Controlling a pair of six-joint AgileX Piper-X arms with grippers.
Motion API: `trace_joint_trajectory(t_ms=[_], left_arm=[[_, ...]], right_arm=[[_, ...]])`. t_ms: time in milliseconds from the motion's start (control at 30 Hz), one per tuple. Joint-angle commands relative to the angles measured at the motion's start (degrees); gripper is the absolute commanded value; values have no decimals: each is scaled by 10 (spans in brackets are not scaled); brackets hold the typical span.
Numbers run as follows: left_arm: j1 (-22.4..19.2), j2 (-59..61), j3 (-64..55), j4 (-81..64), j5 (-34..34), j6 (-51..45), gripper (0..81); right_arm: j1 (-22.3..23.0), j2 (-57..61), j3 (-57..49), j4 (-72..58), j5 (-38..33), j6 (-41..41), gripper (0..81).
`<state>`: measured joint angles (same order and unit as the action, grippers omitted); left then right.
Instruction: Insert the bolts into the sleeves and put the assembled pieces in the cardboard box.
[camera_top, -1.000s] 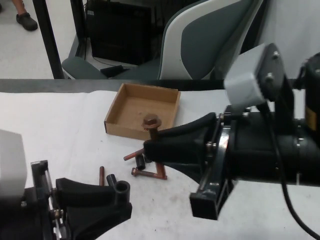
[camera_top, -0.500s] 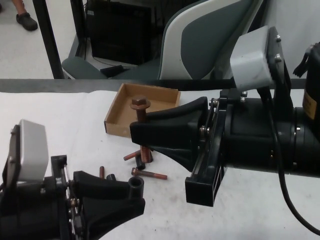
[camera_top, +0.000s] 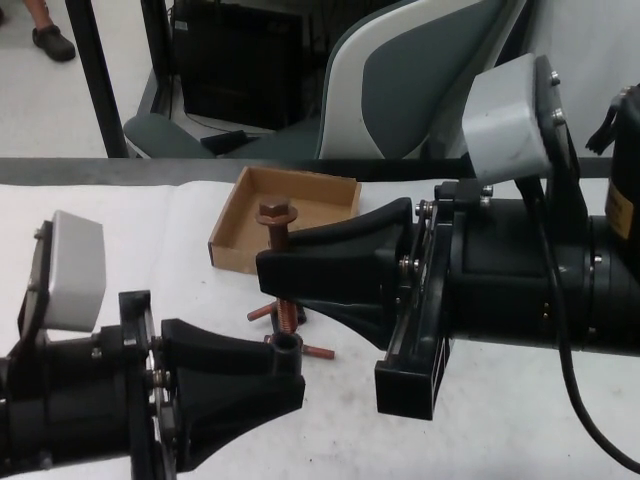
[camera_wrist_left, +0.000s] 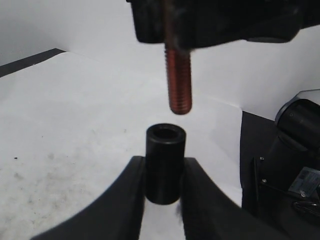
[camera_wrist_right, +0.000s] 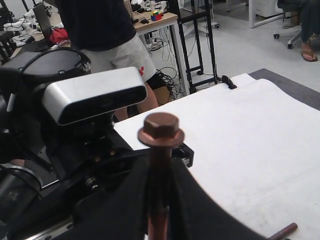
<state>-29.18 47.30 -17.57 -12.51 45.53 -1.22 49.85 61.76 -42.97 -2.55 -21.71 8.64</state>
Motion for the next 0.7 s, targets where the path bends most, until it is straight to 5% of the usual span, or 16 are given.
trace_joint_trajectory(t_ms=[0,667], left_arm=[[-1,8,-17,-18,11,-1,8],[-1,12,-20,-55,11,-15,8]], right_arm=[[-1,1,-5,-11,-5,4,3],[-1,1,-3,20,-5,0,3]])
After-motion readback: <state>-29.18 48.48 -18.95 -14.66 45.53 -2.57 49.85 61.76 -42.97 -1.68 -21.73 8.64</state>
